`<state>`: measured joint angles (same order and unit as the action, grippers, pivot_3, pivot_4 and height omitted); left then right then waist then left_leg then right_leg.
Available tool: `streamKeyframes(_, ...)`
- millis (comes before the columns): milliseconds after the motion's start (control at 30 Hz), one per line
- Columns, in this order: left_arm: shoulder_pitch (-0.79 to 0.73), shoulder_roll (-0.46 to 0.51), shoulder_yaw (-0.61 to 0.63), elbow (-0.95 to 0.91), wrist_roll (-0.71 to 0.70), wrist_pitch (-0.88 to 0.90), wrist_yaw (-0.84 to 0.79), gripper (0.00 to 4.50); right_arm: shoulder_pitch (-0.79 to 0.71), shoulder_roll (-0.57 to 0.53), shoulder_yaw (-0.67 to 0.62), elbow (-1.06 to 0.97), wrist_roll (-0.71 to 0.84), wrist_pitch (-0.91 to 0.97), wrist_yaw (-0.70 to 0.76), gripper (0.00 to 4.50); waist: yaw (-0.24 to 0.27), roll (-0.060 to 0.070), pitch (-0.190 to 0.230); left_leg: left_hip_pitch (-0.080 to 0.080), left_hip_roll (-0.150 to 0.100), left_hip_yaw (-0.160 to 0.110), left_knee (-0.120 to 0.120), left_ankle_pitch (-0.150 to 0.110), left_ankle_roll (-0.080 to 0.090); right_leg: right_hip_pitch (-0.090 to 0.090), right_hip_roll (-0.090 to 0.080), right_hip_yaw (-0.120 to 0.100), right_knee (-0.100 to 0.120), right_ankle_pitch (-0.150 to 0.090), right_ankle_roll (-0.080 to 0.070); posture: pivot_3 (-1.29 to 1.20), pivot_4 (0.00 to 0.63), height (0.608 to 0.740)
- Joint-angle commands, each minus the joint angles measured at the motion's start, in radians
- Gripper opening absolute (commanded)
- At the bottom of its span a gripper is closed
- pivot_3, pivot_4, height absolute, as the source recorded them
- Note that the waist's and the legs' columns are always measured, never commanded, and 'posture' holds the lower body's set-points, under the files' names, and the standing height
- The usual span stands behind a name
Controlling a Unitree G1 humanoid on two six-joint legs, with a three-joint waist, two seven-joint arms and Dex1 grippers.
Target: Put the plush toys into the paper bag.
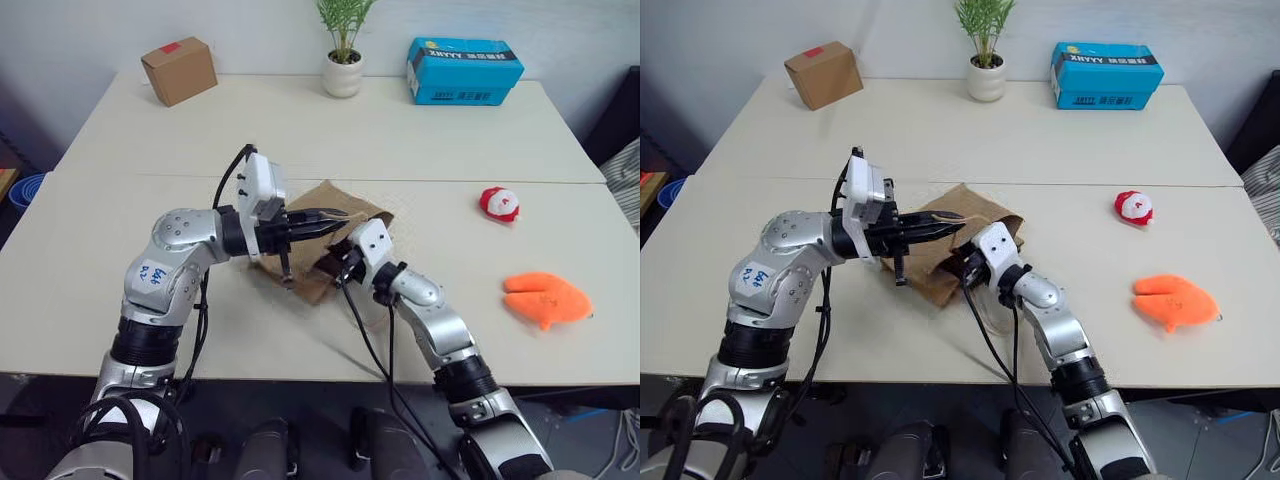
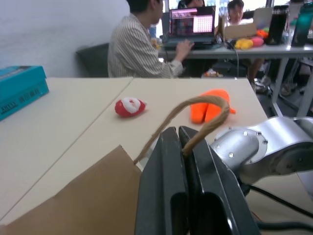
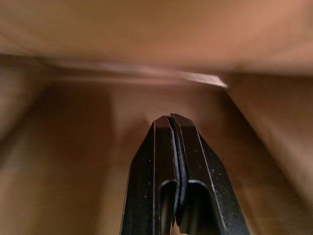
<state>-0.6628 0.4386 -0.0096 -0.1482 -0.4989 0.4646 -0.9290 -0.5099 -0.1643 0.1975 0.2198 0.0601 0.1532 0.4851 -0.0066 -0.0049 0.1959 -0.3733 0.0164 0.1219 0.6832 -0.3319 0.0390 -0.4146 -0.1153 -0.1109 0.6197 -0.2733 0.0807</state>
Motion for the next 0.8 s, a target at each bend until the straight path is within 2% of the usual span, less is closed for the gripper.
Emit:
streamKeyframes(33,-0.045,-0.052,0.097,-0.024,-0.125,0.033,0.063,0.00,-0.010,0.005,0.027,0.015,-0.033,-0.015,0.001,0.02,0.000,0.000,0.000,0.000,0.000,0.000,0.000,0.000,0.000,0.000,0.000,0.000,0.000,0.000,0.000,0.00,0.150,0.740)
streamKeyframes(133,-0.113,-0.077,0.184,0.054,-0.184,0.044,0.108,0.00,-0.003,-0.008,0.057,0.031,-0.066,-0.043,0.031,0.02,-0.001,-0.001,0.000,-0.001,0.000,0.000,0.000,0.000,0.000,0.000,-0.001,0.000,0.000,0.000,0.000,0.00,0.150,0.740)
streamKeyframes(500,-0.251,-0.007,0.242,0.177,-0.314,0.143,0.005,0.00,0.032,-0.033,0.072,-0.049,-0.060,0.113,0.084,0.02,-0.019,-0.001,0.000,0.000,0.000,-0.001,0.000,0.000,-0.001,0.000,0.001,-0.001,0.000,0.000,0.000,0.00,0.150,0.740)
streamKeyframes(600,-0.259,0.004,0.231,0.179,-0.313,0.145,-0.020,0.00,0.030,-0.034,0.067,-0.091,-0.051,0.143,0.090,0.02,-0.021,-0.001,0.000,0.000,0.000,-0.001,-0.001,0.000,-0.001,0.000,0.001,-0.001,0.000,0.000,0.000,0.00,0.150,0.740)
streamKeyframes(800,-0.171,-0.002,0.135,0.119,-0.260,0.119,-0.064,0.00,0.027,0.002,0.008,-0.150,0.031,0.144,0.099,0.02,-0.022,-0.001,0.000,0.000,0.000,-0.001,-0.001,0.000,-0.002,0.000,0.001,0.000,0.000,0.000,0.000,0.00,0.150,0.740)
